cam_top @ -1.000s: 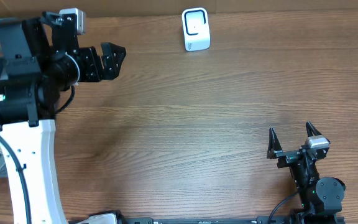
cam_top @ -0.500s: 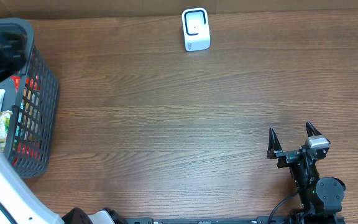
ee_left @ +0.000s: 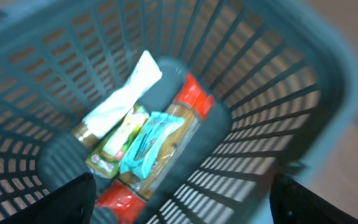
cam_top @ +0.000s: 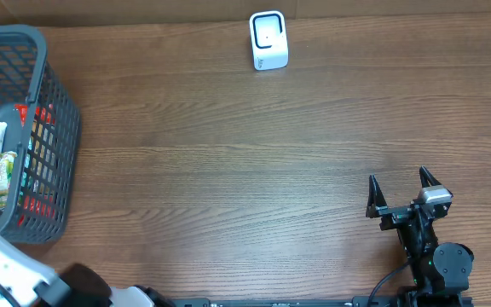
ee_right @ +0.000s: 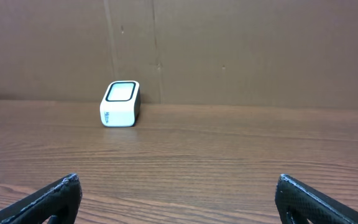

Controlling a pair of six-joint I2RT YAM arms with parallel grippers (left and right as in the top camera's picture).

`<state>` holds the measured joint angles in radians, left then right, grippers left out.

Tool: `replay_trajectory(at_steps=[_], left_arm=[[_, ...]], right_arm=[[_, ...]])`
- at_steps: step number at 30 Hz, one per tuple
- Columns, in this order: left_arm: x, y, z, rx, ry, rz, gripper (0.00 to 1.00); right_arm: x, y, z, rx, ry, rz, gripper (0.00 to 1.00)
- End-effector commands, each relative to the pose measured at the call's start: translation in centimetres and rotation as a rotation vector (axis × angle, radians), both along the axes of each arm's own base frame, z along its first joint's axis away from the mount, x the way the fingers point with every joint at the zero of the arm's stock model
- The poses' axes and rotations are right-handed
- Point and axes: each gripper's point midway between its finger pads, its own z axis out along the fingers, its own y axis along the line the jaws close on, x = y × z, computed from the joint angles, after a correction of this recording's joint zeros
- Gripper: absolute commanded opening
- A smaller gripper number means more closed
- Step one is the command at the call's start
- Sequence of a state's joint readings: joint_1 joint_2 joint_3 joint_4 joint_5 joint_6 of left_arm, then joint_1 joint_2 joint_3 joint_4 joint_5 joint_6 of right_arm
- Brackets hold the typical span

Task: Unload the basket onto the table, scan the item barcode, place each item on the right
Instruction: 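Move the left gripper over the basket and lower into it, then grasp the teal wet-wipe pack in the basket with the left gripper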

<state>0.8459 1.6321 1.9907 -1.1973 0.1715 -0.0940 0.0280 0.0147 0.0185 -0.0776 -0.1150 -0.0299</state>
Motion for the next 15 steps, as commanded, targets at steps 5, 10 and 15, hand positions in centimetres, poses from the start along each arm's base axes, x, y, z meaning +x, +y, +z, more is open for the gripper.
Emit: replay_trajectory(at_steps=[5,10,15], left_arm=[[1.0,2.2,-6.7,-0.104,0.161,-0.021,0.84],[1.9,2.6,-10.4,-0.146,0.248,-0.090,0.82],[2.0,3.1,-15.4,-0.245,0.338,-0.106,0.77]], right_arm=[[0.0,0.0,-0.2,0.000,-0.005,-0.005,1.00],[0.0,0.0,-0.2,0.000,-0.005,-0.005,1.00],[0.0,0.0,-0.2,0.000,-0.005,-0.004,1.00]])
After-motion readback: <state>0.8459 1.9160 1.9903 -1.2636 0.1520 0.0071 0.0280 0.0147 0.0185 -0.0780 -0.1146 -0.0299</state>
